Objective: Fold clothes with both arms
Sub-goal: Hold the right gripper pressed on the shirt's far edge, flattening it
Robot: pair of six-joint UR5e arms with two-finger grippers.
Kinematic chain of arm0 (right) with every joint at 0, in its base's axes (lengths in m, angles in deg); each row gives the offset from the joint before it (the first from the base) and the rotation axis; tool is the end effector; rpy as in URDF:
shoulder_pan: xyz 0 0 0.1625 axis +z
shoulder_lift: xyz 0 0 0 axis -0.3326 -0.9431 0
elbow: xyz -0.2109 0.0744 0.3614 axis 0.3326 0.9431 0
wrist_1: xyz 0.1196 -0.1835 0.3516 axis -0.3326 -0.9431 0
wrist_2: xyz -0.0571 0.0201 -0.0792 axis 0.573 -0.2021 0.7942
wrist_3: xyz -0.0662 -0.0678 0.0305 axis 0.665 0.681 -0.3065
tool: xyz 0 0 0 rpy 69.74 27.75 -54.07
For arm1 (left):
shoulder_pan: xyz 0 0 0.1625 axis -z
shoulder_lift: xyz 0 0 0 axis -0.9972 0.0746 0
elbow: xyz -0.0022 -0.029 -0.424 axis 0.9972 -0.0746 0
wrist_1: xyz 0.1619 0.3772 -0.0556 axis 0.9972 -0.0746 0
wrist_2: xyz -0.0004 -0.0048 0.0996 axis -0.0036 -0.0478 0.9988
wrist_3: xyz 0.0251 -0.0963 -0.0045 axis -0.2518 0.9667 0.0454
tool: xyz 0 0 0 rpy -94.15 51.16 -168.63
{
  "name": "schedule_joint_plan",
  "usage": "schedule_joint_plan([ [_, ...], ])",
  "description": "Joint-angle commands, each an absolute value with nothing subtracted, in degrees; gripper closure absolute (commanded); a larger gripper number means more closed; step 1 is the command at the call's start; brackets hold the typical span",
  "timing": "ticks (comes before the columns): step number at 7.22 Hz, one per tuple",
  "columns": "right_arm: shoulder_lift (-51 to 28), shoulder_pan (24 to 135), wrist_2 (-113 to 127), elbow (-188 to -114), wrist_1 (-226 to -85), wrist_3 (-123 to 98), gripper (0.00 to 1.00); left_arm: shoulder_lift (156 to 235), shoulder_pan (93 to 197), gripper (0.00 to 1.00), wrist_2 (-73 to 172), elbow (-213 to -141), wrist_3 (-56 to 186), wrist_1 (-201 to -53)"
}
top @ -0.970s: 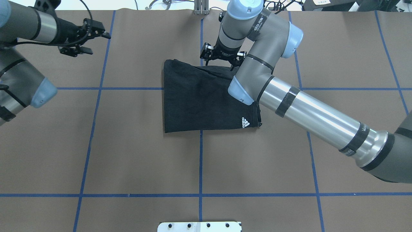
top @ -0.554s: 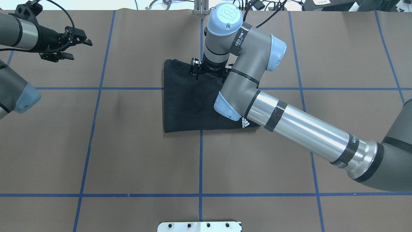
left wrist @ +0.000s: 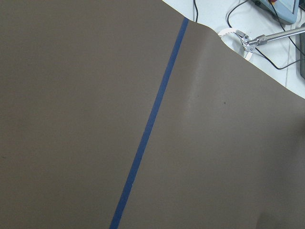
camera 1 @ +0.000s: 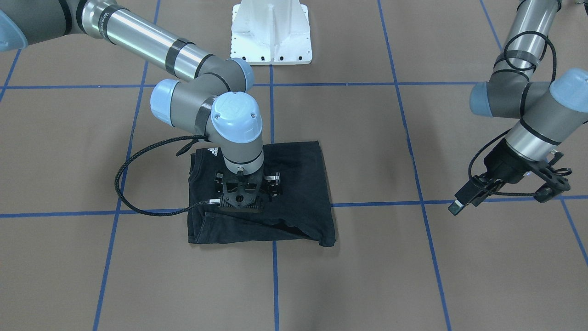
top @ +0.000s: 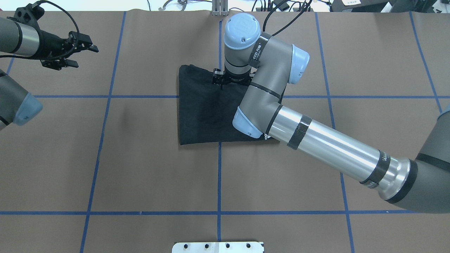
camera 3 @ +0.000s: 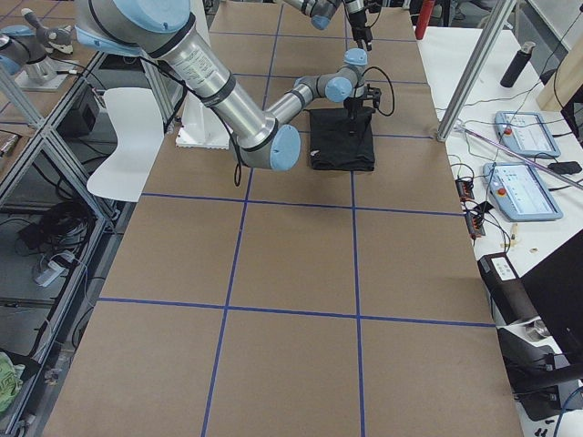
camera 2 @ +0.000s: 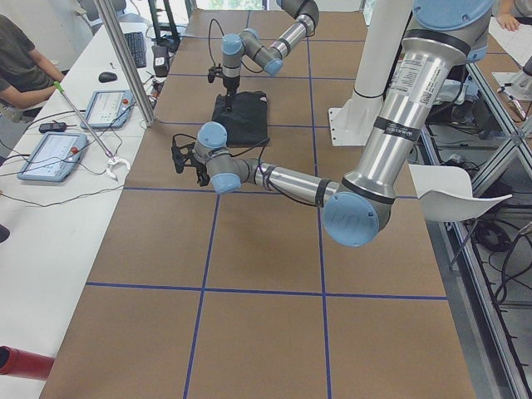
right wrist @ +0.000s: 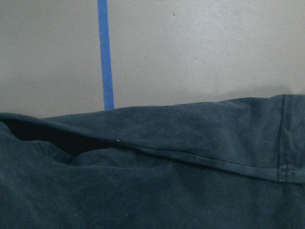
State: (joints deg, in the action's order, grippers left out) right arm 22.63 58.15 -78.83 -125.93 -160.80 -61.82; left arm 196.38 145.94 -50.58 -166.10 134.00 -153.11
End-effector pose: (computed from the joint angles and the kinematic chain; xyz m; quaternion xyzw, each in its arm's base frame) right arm -0.5721 -0.5878 0.2078 0.0439 -0.3715 0.0617 0.9254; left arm 0.2546 -0.6077 0.4387 0.0802 0.5472 -0.2448 0.7964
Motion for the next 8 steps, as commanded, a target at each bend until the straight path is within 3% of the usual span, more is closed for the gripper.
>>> schedule_joint_plan([
  [1, 22.7, 58.4, -77.2, -124.5, -160.5, -60.2, 0.02, 196.0, 145.8, 0.00, -50.6, -166.3, 134.0, -153.2],
  [4, 23.2, 58.2, -76.8, -121.8, -158.8, -60.2, 0.05, 196.0, 145.8, 0.00, -50.6, -166.2, 134.2, -153.2],
  [8, 23.9, 59.6, -77.0, -119.5, -155.8, -60.3, 0.37, 196.0, 145.6, 0.00, -50.6, -166.0, 134.0, -153.2],
])
